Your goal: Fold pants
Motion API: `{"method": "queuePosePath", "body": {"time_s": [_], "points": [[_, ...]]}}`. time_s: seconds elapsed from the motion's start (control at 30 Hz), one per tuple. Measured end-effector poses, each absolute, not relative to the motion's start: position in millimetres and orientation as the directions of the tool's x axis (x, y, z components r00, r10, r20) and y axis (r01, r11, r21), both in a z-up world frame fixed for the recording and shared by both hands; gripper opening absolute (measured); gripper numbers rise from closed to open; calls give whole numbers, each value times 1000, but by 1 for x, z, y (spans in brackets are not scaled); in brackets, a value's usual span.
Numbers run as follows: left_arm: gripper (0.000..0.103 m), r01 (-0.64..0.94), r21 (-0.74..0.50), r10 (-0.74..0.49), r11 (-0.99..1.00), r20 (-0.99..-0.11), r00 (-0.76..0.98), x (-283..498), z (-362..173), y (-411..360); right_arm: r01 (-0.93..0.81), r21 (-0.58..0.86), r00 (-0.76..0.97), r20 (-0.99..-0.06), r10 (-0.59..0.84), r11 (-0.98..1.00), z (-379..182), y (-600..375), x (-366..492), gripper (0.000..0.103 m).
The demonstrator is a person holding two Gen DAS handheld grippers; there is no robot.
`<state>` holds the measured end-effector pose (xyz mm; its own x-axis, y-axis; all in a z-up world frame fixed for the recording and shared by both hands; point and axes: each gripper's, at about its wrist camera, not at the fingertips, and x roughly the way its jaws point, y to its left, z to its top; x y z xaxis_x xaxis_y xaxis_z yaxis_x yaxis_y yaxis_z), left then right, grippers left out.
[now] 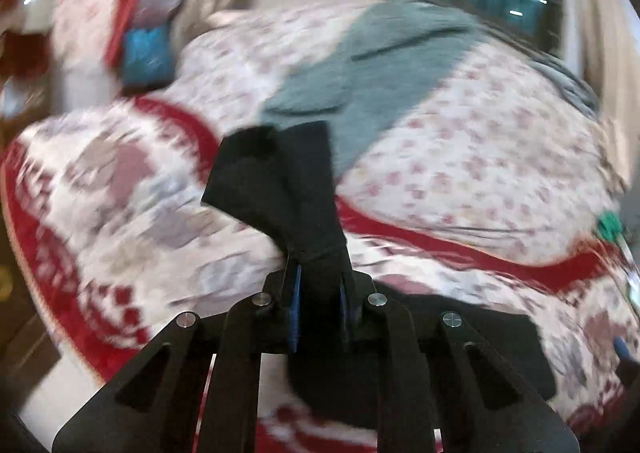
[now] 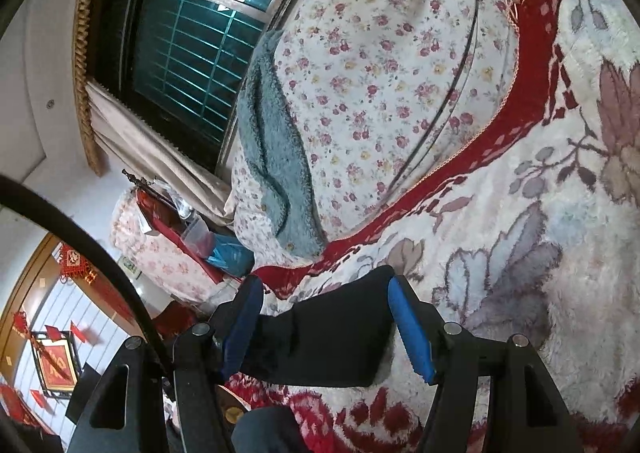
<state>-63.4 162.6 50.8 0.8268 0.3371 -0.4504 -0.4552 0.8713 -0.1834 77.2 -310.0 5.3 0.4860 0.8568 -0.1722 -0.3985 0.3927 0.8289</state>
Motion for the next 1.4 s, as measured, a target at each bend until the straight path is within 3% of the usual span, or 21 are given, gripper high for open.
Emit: {"method": "queuePosePath", "body": {"time_s": [0.27,0.63,0.8,0.87,0.93,1.0,1.23,1.33,1.4], "points": [[13,-236,-145,143,961,-470,871,-17,51,65,-380,853,492,-141,859,358,3,-315,78,63],[13,-158,-71,90,985,-567,819,19,8,-3,-359,867,492,-139,860,346,1,-316,80,63],[13,-159,-92,78,983,-570,818,19,3,-1,-359,793,510,-275,815,492,15,-293,87,64],[13,-159,-102,74,982,-570,818,18,2,0,-397,787,446,-285,848,473,23,-266,100,64],[13,-162,-113,71,980,-563,823,16,2,2,-397,833,371,-238,898,385,25,-238,114,64],[13,-160,-108,75,981,-554,829,13,2,2,-355,891,291,-181,939,282,20,-205,133,71],[13,-164,-9,138,986,-503,853,3,6,-15,-224,963,145,-121,982,151,2,-148,165,77],[13,-151,30,146,988,-494,857,2,4,-23,-195,963,92,-168,981,183,3,-136,172,77],[13,-137,52,145,989,-488,861,0,4,-29,-160,956,9,-249,969,247,-1,-126,181,76]]}}
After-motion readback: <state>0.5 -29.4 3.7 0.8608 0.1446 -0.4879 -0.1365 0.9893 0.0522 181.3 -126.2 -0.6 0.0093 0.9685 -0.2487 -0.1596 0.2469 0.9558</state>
